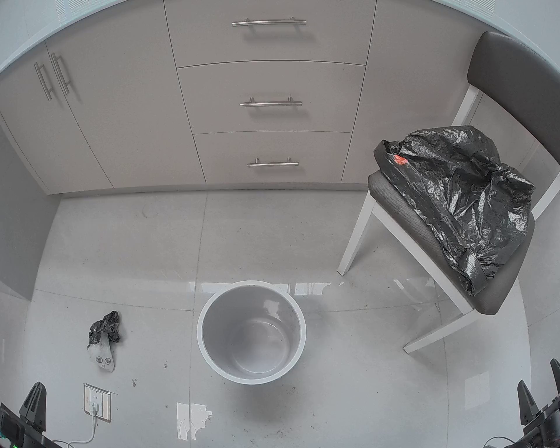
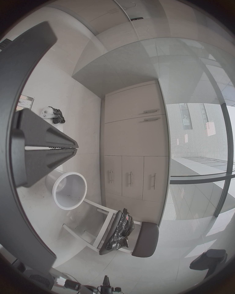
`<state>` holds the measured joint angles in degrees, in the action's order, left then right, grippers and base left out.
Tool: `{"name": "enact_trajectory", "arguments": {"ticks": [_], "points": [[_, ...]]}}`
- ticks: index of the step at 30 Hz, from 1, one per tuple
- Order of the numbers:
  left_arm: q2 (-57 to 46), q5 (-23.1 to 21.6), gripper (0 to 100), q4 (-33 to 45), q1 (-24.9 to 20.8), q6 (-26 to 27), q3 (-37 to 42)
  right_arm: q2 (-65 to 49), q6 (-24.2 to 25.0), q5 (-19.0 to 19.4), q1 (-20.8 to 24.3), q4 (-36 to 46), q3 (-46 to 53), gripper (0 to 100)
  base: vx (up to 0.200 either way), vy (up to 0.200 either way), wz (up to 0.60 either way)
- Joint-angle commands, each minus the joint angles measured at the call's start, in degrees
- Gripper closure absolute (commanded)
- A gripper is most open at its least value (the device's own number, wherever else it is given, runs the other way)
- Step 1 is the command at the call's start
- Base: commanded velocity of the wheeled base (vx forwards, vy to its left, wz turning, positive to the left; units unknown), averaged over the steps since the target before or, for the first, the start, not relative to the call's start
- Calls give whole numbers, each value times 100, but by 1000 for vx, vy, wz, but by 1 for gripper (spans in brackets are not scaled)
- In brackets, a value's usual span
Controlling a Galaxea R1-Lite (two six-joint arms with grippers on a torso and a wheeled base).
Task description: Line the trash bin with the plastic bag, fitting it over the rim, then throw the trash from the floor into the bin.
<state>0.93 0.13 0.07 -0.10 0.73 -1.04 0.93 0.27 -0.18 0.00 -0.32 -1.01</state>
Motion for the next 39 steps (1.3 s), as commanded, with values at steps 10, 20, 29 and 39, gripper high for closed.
{"name": "enact_trajectory", "arguments": {"ticks": [10, 20, 29, 39], "points": [[4, 13, 100, 1, -17, 15, 104, 2034, 1669, 9, 448, -540, -3441, 0, 0, 0, 0], [1551, -49, 100, 1689, -1063, -1998, -3764, 5365, 96, -333, 1573, -1955, -3625, 0, 0, 0, 0], [1876, -514, 100, 1531, -2179, -2473, -1979, 7501, -132, -2364, 3094, -4038, -2202, 0, 0, 0, 0], [1779, -506, 100, 1443, -2205, -2499, -1883, 8951, -264, -3568, 3041, -5585, -1938, 0, 0, 0, 0]]}}
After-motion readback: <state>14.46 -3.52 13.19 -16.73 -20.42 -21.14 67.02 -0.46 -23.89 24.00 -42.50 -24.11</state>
